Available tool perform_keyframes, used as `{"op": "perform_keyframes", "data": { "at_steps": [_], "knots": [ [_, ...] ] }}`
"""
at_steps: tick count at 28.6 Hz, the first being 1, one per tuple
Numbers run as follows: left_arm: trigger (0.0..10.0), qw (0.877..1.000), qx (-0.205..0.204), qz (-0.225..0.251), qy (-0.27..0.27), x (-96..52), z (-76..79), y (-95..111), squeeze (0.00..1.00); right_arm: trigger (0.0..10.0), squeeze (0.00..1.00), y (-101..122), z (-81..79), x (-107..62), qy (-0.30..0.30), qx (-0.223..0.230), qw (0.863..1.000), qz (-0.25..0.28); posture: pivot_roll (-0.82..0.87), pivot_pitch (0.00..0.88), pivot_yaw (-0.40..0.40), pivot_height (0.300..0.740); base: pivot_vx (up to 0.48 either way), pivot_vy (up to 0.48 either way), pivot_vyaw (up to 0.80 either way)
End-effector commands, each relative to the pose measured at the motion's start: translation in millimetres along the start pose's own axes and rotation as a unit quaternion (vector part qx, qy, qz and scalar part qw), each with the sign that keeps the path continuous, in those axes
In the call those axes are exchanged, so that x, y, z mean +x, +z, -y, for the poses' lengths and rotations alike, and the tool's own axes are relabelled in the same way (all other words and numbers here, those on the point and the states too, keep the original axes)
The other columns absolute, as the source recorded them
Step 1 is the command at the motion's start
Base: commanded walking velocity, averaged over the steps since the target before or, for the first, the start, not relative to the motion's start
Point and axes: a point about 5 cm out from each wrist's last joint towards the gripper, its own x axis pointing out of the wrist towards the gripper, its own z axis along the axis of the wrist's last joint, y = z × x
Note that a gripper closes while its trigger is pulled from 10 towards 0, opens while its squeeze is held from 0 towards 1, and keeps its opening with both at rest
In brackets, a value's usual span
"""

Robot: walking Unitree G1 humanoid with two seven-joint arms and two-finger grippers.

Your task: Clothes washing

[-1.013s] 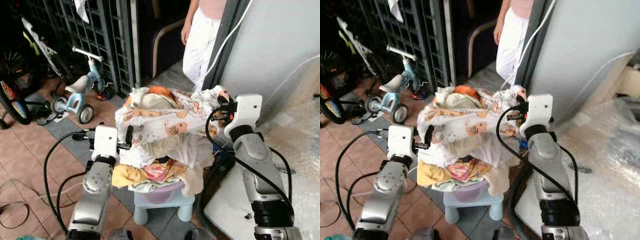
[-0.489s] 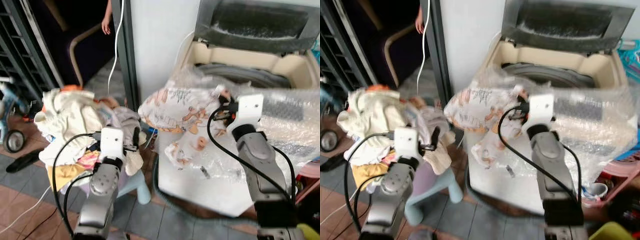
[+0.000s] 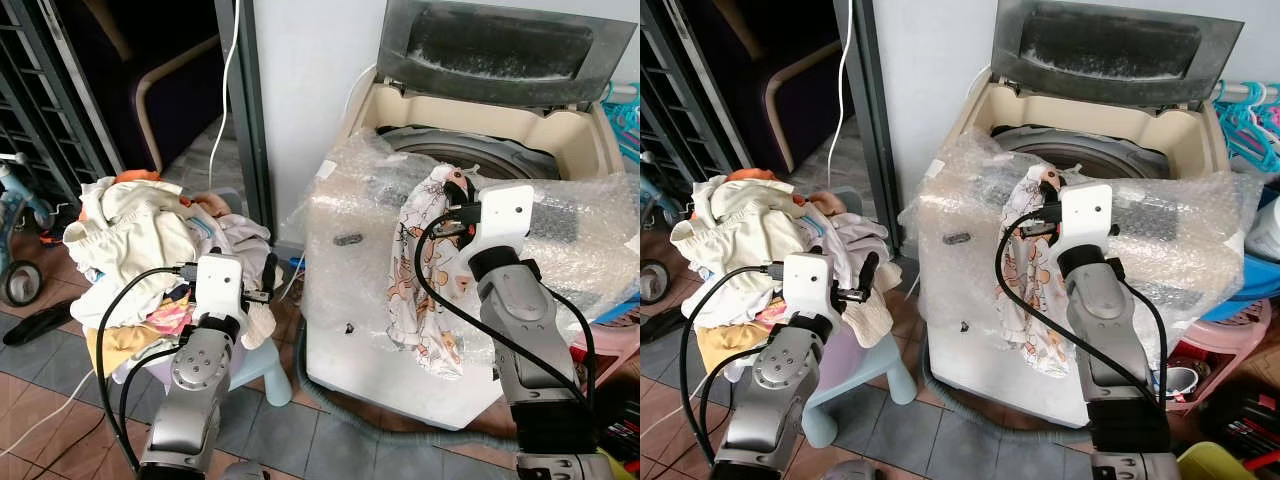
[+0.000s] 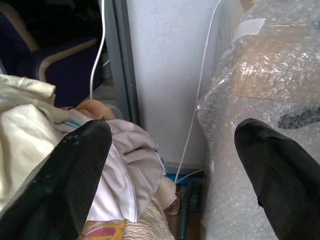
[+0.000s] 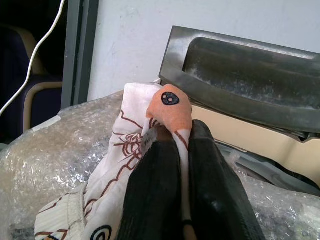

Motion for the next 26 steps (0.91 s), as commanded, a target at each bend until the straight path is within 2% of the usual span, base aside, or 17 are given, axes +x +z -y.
{"op": "perform_keyframes", "data": {
  "at_steps": [1,8,16,20,23,26],
  "knots": [
    [10.0,1.000,0.001,0.017,-0.004,2.4,-0.1,7.9,0.00,10.0,0.00,10.1,-1.9,2.1,0.009,-0.013,1.000,0.024,0.02,0.000,-0.006,0.740,0.000,0.000,0.00],
    [10.0,1.000,-0.003,0.011,-0.003,1.1,1.0,4.5,0.00,10.0,0.00,23.4,-1.4,14.7,0.034,-0.040,0.997,0.052,0.02,0.000,-0.010,0.740,0.000,0.000,0.00],
    [10.0,1.000,-0.012,0.011,-0.005,0.2,2.9,4.0,0.00,10.0,0.00,33.6,9.2,30.7,0.052,-0.058,0.995,0.064,0.00,0.000,-0.020,0.740,0.000,0.000,0.00],
    [10.0,1.000,-0.016,0.009,0.002,-1.1,1.2,3.3,0.00,10.0,0.00,32.1,8.6,28.7,0.051,-0.055,0.995,0.061,0.00,0.000,-0.017,0.740,0.000,0.000,0.00],
    [10.0,1.000,-0.020,0.008,0.004,-4.1,-1.2,2.9,0.00,10.0,0.00,22.2,1.3,18.4,0.049,-0.050,0.996,0.047,0.00,0.000,-0.007,0.740,0.000,0.000,0.00],
    [10.0,1.000,-0.023,0.004,-0.001,-4.7,-1.1,1.4,0.00,10.0,0.00,20.7,-1.3,15.9,0.056,-0.071,0.995,0.051,-0.01,0.000,-0.001,0.740,0.000,0.000,-0.80]
  ]
}}
